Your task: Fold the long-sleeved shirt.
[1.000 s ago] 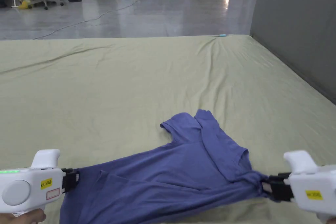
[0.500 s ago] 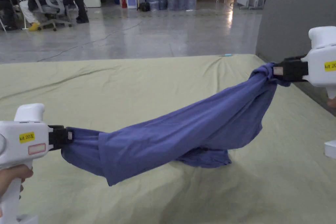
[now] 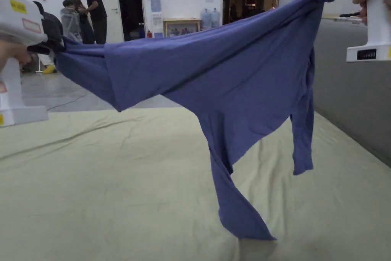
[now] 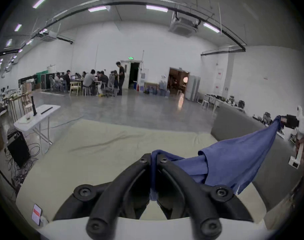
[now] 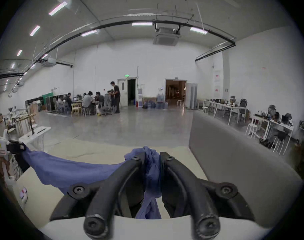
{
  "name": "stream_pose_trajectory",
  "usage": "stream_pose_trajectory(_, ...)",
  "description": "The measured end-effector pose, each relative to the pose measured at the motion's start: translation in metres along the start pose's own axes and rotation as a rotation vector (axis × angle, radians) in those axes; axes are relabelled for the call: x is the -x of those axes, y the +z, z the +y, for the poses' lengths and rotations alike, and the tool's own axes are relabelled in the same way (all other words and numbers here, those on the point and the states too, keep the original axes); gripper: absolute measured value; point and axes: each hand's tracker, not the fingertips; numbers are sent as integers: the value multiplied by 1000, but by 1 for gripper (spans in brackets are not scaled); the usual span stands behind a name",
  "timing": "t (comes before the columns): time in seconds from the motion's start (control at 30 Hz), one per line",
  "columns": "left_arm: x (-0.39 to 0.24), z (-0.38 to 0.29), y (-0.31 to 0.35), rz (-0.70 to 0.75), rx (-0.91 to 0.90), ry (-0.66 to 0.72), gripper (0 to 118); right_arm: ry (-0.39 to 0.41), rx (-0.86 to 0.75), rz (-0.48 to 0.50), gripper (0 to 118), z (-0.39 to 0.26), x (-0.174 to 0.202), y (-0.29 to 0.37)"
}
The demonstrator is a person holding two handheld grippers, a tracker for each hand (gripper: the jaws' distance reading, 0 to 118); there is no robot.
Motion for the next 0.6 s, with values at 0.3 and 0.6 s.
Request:
stream_pose_trajectory(0.3,-14,35,-19,13,-39,-21,0,-33,-15,-23,11,10,-16,-26)
stream_pose_trajectory(0.6,-1,-93,-96,20,207,-76,0,-95,244,-1,11,-152,-17,-108)
